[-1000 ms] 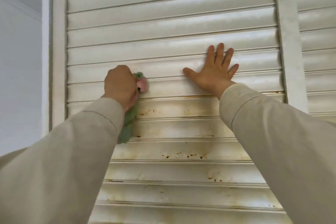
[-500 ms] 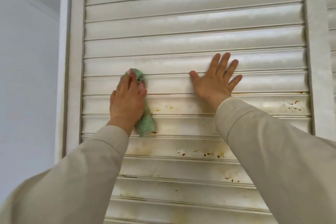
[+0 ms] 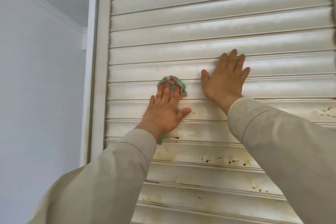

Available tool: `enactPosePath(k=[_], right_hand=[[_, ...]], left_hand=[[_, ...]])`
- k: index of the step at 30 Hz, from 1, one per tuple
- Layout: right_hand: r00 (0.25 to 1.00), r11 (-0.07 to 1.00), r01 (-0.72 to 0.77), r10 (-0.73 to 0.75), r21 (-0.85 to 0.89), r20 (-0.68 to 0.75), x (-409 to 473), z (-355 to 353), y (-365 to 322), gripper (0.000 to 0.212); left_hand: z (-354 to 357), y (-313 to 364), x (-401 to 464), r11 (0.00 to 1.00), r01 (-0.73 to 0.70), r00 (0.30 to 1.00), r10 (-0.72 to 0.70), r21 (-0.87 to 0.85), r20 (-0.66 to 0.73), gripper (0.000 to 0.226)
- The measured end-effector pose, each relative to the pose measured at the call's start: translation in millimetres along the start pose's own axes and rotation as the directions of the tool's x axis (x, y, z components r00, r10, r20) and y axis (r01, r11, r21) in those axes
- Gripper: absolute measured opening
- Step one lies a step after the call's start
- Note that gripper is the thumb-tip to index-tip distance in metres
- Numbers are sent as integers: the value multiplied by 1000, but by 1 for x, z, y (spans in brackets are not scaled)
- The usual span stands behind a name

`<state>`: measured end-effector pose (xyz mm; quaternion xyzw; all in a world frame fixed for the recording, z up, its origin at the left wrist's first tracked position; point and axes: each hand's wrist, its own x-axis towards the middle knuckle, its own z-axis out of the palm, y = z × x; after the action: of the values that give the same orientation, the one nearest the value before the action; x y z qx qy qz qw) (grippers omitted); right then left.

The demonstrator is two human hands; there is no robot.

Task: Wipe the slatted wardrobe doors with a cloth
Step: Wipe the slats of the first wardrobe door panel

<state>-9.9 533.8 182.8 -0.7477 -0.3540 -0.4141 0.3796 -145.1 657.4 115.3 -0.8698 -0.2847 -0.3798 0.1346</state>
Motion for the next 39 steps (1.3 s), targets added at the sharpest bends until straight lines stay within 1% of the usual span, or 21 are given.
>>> enactPosePath(k=[2,4,6,9,11,12,13,16,18,20,22,24,25,26,27,28,30,32,35,37,39], right_hand=[[989,991,131,-132,19,65,1,8,-11,84],[977,987,161,-160,1,145,2,16,-12,85],[972,987,158,-151,-24,183,4,19,-9,88],[962,988,150,-135,-46,239,6,14,-10,93],[953,989,138,-116,-58,278,7,11,-14,95],[951,989,134,-109,-67,289,8,9,-13,95],[949,988,133,-105,-75,298,8,10,-14,95],[948,988,124,-90,-92,307,8,9,-16,96],[950,988,117,-81,-102,302,6,9,-18,96],[950,988,115,-79,-100,302,5,8,-18,96],[946,988,121,-84,-98,314,4,6,-17,96],[943,986,126,-87,-105,320,4,5,-18,95],[942,986,127,-86,-107,325,4,6,-18,95],[942,986,126,-83,-112,326,4,6,-19,95],[943,986,122,-79,-115,322,4,6,-19,95],[945,986,117,-74,-120,318,4,7,-19,95],[944,986,117,-73,-119,322,3,6,-21,95],[942,986,122,-80,-112,325,3,7,-20,95],[946,986,123,-83,-111,315,4,9,-20,95],[948,986,124,-83,-115,307,6,10,-20,95],[951,985,127,-88,-115,295,6,10,-20,94]], left_hand=[[-2,-14,-1,1000,-4,1000,4,-8,-6,85],[-6,-36,-2,997,52,998,-55,-65,-42,86],[-9,-70,-6,979,174,980,-184,-107,-83,88],[-16,-118,-12,889,420,897,-438,-183,-65,90],[-17,-117,-7,843,487,856,-513,-230,-70,90],[-17,-104,-2,849,478,857,-507,-226,-92,89],[-16,-90,0,879,438,878,-463,-186,-120,87],[-5,-41,-3,990,143,980,-143,-14,-140,88],[0,-31,-9,999,-5,996,9,41,-90,94],[-2,-45,-10,998,-60,995,62,32,-78,93],[-8,-70,-11,999,-1,993,-4,-41,-121,89],[-15,-100,-11,970,177,967,-203,-169,-153,88],[-16,-112,-12,938,269,943,-303,-219,-135,88],[-16,-119,-12,915,328,923,-363,-234,-127,85],[-14,-120,-12,915,333,914,-372,-228,-159,78],[-12,-117,-14,930,287,912,-339,-230,-230,67],[-7,-99,-17,955,108,887,-218,-276,-407,39],[-2,-81,-14,957,4,862,-150,-289,-485,19],[-13,-68,2,952,-1,900,-132,-305,-415,7],[-26,-67,14,940,-15,943,-100,-340,-318,13],[-40,-65,22,948,17,969,-93,-318,-228,19]])
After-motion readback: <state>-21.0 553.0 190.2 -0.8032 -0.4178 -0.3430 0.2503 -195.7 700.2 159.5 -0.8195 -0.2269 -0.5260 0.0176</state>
